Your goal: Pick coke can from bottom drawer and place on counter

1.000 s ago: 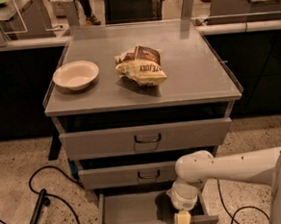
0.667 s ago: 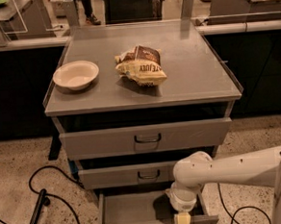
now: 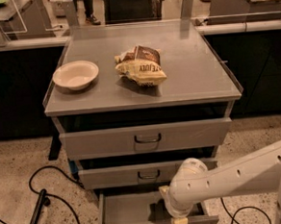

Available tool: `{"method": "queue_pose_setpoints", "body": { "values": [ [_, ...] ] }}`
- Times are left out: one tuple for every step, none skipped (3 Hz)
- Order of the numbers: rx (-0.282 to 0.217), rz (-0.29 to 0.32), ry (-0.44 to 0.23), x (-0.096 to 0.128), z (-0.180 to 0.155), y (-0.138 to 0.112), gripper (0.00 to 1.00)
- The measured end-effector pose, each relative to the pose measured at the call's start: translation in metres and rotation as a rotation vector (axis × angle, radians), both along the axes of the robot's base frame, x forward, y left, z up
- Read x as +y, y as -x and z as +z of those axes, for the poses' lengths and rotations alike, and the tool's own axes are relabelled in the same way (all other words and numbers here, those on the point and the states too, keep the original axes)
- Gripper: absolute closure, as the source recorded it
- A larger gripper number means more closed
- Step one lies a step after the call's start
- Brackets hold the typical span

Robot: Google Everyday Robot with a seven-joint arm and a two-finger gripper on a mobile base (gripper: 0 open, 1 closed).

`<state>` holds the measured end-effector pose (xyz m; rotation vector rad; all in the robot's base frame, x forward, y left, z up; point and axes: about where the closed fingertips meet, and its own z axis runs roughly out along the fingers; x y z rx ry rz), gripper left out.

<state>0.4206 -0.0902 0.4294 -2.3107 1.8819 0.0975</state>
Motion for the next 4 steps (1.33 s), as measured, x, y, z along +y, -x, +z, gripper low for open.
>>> {"method": "queue_pose_setpoints", "body": {
  "values": [
    [0.002, 0.000, 0.000, 0.000, -0.001, 0.000, 0.00],
    [-0.038, -0.040, -0.032, -0.025, 0.004, -0.009, 0.00],
    [-0.139, -0.119, -0.058, -0.089, 0.024, -0.032, 0.00],
    [-0.139, -0.119, -0.058, -0.089, 0.024, -0.032, 0.00]
  ]
}}
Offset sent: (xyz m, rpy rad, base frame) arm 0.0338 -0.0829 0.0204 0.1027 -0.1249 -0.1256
